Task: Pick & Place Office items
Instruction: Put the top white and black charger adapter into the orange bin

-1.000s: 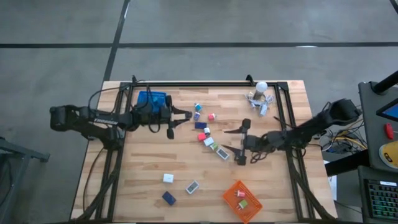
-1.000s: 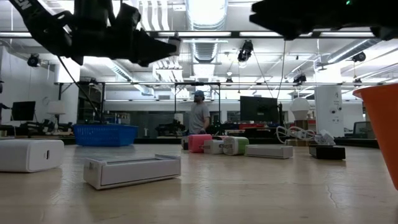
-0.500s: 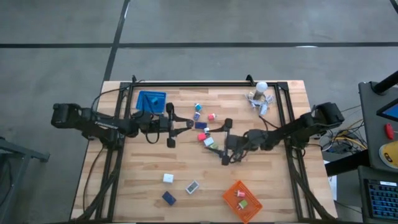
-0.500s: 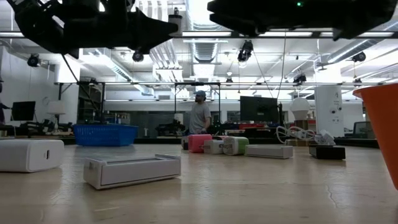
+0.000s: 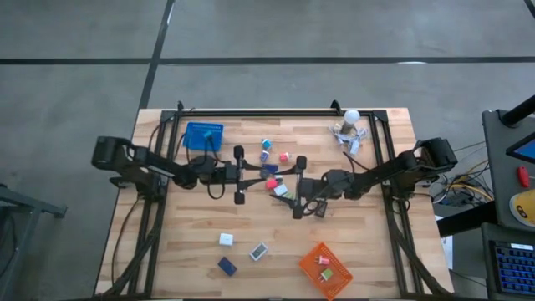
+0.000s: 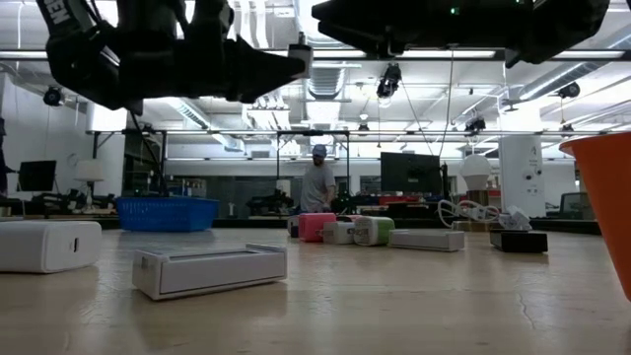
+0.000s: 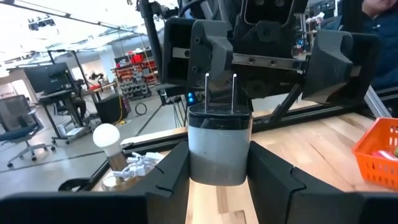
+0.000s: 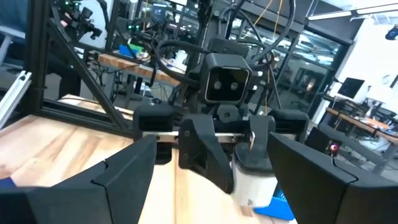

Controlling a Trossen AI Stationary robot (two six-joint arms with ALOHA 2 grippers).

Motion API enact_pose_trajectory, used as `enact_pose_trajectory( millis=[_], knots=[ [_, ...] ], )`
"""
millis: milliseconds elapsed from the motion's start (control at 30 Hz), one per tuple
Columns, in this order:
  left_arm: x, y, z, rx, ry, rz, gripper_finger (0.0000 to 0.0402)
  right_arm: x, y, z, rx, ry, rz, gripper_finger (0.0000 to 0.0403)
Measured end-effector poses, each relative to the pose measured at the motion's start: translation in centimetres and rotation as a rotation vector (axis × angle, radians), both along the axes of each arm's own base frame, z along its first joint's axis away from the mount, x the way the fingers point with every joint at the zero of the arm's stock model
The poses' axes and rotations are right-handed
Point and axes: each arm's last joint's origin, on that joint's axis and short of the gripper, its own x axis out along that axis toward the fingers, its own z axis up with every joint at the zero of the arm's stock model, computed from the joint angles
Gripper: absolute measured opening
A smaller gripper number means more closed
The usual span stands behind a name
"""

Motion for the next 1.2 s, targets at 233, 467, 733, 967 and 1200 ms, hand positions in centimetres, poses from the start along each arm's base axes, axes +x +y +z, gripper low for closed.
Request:
enact_pose_trajectory(
  millis=[233, 467, 733, 967, 1200],
  knots=[
    [0.7, -0.7, 0.3, 0.009, -0.013, -0.050, 0.0126, 0.1, -0.4, -0.3, 0.003, 0.020, -0.012, 0.0302],
    [0.8, -1.3, 0.4, 0.020, -0.010, -0.070, 0.0126, 0.2, -1.4, -0.4, 0.034, 0.030, -0.021, 0.0302],
    [0.8, -1.3, 0.4, 0.021, -0.010, -0.070, 0.0126, 0.2, -1.7, -0.5, 0.045, 0.034, -0.025, 0.0302],
    [0.8, -1.3, 0.4, 0.021, -0.010, -0.069, 0.0125, 0.2, -1.7, -0.5, 0.050, 0.033, -0.009, 0.0301],
    [0.8, -1.2, 0.4, 0.021, -0.010, -0.054, 0.0125, 0.3, -2.0, -0.4, 0.065, 0.027, -0.013, 0.0301]
  ],
)
